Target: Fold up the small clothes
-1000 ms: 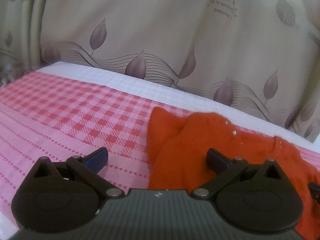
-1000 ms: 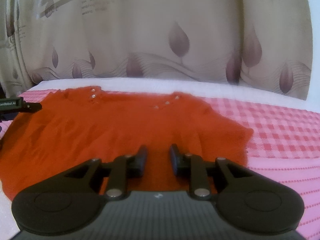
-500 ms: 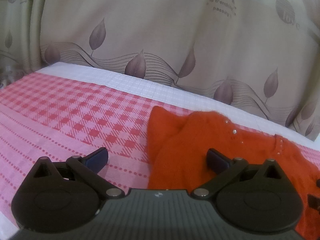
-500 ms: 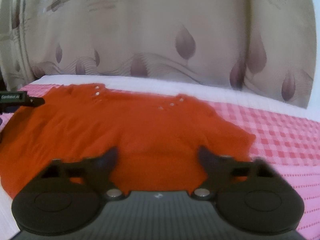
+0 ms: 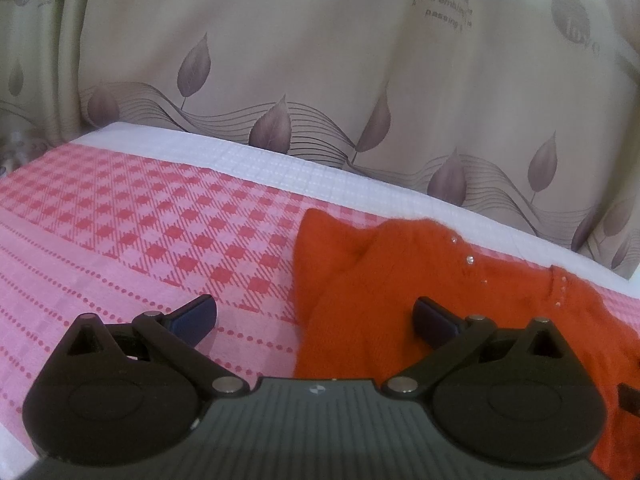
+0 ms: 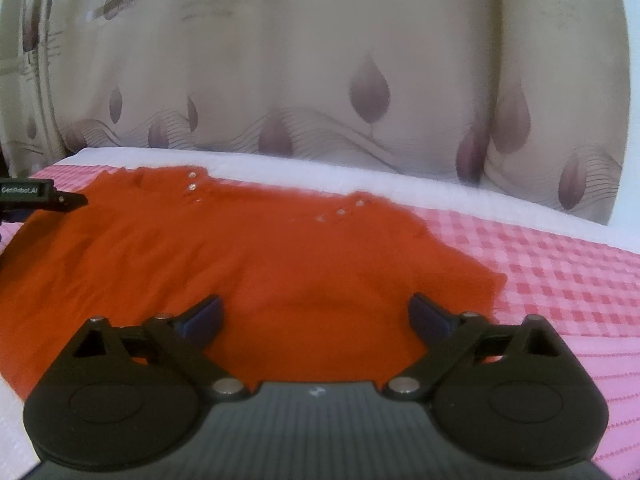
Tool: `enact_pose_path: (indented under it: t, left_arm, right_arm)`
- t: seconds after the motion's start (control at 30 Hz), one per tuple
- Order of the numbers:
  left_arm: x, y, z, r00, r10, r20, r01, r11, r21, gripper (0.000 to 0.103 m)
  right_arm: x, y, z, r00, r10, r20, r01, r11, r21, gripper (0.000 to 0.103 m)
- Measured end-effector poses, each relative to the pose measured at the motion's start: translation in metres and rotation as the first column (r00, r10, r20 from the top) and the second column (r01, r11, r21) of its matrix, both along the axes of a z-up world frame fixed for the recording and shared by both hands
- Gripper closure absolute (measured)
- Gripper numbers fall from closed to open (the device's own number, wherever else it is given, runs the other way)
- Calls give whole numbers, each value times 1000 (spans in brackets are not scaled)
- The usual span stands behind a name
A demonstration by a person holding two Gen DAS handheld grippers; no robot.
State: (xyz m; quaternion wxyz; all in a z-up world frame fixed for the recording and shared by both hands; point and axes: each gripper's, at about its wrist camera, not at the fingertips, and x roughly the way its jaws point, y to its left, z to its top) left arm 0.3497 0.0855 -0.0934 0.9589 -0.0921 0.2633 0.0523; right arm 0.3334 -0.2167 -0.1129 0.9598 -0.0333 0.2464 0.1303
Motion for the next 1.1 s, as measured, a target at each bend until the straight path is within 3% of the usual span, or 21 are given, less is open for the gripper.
enact_pose_path:
  t: [0.73, 0.9, 1.1]
  left_arm:
    - [13, -3, -3, 996, -38, -87, 40, 999, 24, 0]
    - [17, 9, 2, 980, -168, -107, 164, 985, -42, 1]
    - [29, 32, 5, 940, -313, -133, 308, 950, -56, 19]
  right_arm:
    - [-3, -6, 3, 999, -30, 20, 30, 999, 18, 0]
    - [-3, -6, 4, 999, -28, 22, 28, 999, 19, 0]
    - [-6, -7, 5, 999, -21, 38, 20, 999, 36, 0]
